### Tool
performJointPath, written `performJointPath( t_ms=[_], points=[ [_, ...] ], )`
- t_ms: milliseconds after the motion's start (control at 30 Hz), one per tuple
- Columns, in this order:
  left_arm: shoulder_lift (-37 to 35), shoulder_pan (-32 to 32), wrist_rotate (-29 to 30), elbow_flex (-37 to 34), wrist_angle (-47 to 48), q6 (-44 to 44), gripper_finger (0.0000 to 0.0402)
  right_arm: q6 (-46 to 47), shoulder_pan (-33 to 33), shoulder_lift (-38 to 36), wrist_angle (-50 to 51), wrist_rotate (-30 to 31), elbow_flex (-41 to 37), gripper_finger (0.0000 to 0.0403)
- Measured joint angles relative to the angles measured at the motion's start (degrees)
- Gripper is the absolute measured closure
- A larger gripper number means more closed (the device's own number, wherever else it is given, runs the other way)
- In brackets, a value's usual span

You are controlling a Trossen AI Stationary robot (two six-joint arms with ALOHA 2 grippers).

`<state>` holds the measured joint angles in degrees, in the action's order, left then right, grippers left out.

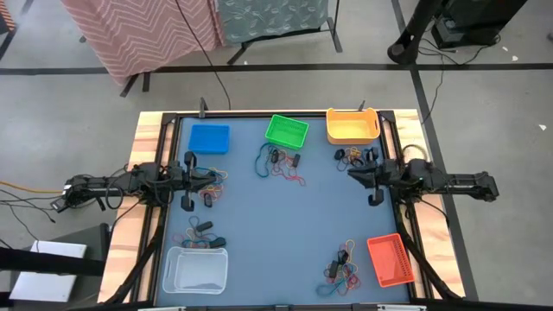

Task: Sort rubber bands into baskets
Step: Put the black rubber band into the yellow bin

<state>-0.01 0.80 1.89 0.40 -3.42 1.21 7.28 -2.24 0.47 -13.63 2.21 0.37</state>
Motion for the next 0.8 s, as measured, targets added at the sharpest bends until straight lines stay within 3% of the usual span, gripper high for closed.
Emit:
performJointPath(
  t_ms=[67,133,300,433,567,667,733,800],
  points=[
    [0.0,0.0,0.0,0.0,0.0,0.0,0.0394,6.8,0.0,0.0,-8.1,-0.6,0.0,0.0351],
    [0.0,0.0,0.0,0.0,0.0,0.0,0.0394,12.7,0.0,0.2,-16.7,3.1,0.0,0.0351],
    [0.0,0.0,0.0,0.0,0.0,0.0,0.0394,15.7,0.0,0.3,-32.1,24.4,0.0,0.0351],
    [0.0,0.0,0.0,0.0,0.0,0.0,0.0394,18.0,-0.5,3.0,-32.7,33.9,2.6,0.0351],
    [0.0,0.0,0.0,0.0,0.0,0.0,0.0394,18.2,-2.8,13.4,-17.5,39.7,10.7,0.0351],
    [0.0,0.0,0.0,0.0,0.0,0.0,0.0394,24.1,-6.7,24.0,7.7,41.0,20.9,0.0351],
    [0.0,0.0,0.0,0.0,0.0,0.0,0.0394,33.5,-10.8,31.8,27.5,36.4,29.3,0.0351],
    [0.0,0.0,0.0,0.0,0.0,0.0,0.0394,37.4,-15.5,40.0,43.1,26.2,36.7,0.0351]
  ],
)
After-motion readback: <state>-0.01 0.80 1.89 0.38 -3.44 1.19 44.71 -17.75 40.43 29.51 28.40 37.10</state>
